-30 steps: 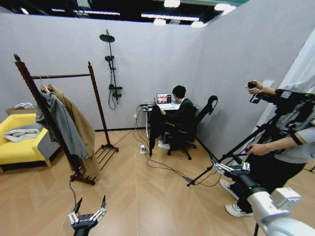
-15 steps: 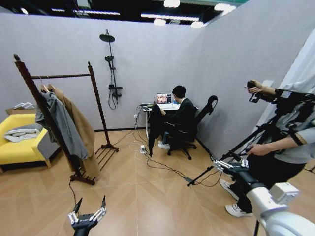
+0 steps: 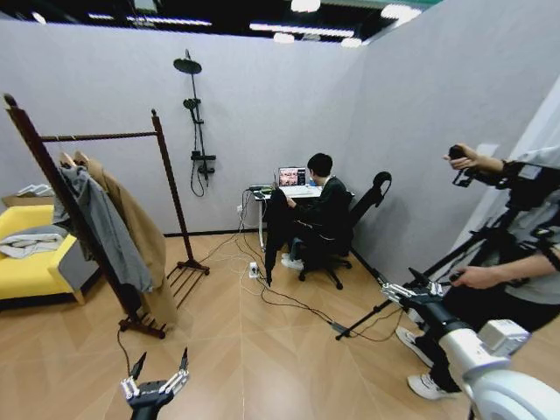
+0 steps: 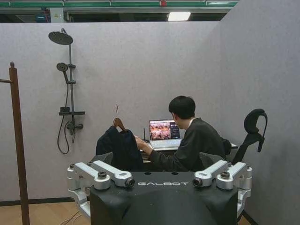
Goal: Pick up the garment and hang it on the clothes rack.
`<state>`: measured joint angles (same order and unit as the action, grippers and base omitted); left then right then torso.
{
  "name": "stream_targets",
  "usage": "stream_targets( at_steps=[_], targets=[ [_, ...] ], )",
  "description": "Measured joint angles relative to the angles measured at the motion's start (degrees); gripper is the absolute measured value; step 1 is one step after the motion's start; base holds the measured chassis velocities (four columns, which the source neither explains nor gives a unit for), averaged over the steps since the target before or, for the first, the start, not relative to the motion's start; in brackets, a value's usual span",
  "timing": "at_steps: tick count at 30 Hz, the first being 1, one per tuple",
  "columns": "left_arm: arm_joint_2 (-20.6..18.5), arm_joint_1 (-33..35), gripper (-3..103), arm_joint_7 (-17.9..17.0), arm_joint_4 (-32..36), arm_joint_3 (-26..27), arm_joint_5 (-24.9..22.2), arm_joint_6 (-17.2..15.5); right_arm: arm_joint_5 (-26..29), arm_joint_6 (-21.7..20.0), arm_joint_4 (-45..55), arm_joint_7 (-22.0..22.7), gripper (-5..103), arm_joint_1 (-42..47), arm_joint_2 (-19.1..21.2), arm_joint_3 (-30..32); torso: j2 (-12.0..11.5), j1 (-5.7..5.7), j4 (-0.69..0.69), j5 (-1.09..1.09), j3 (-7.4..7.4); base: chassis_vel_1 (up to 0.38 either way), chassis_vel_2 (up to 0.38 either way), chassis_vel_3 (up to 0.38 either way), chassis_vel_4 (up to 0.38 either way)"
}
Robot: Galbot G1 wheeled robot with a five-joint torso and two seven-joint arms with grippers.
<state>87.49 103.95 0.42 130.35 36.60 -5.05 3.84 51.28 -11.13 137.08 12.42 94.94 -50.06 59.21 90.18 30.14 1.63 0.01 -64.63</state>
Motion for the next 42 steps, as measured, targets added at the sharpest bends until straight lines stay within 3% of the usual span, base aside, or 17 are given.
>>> stream_targets(
  at_steps=[25, 33, 42],
  targets=[
    [0.0, 0.0, 100, 0.01, 0.0, 0.01, 0.0, 0.0, -2.55, 1.21, 0.37, -1.12, 100, -0.53, -0.37, 0.04, -0.01, 0.01, 0.01, -0.01, 0.0, -0.333, 0.336, 0.345, -0.343],
    [0.0, 0.0, 100, -0.02, 0.0, 0.01, 0.0, 0.0, 0.92, 0.43, -0.96, -1.11, 100, -6.23, 1.63, -0.11, -0.01, 0.0, 0.01, -0.01, 0.0, -0.349, 0.364, 0.345, -0.356],
    [0.0, 0.0, 100, 0.01, 0.0, -0.01, 0.0, 0.0, 5.57, -0.59, -3.91, -1.56, 100, -14.69, 6.9, -3.53, -0.02, 0.03, 0.0, -0.03, -0.01, -0.354, 0.351, 0.342, -0.362]
  ],
)
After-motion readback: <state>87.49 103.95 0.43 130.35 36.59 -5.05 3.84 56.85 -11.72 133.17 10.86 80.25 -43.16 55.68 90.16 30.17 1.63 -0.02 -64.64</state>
